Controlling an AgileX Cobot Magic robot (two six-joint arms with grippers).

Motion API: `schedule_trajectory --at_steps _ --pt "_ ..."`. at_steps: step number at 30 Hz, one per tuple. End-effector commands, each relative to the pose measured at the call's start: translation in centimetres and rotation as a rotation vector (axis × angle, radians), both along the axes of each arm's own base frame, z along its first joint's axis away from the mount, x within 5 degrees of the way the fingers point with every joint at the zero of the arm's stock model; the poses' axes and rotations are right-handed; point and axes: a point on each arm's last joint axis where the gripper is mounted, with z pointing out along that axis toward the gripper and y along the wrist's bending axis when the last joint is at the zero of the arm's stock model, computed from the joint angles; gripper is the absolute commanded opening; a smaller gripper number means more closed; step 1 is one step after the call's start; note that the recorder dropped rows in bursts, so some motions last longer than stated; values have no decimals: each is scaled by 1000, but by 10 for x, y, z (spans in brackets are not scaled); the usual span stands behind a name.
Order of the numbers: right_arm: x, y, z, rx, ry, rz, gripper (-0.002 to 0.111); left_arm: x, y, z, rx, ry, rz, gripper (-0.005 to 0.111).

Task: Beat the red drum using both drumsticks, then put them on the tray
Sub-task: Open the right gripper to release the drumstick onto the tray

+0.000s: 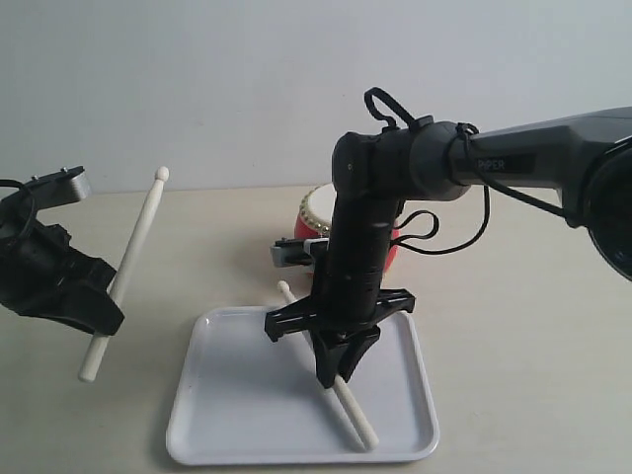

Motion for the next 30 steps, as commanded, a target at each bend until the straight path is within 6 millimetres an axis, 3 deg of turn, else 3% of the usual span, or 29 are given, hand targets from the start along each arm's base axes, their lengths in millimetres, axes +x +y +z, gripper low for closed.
schedule_trajectory --at_steps 1,14,23,30 --pt "3 0 2 4 -13 1 6 -1 0 3 -12 -5 4 0" --pt "3 -1 -3 -9 -7 5 40 -1 0 3 -12 -6 2 0" --pt "4 -3 1 -25 -29 11 51 -1 0 3 -12 -6 2 0" --pt "4 -3 15 -12 -58 13 52 -1 -1 3 -13 -2 0 0"
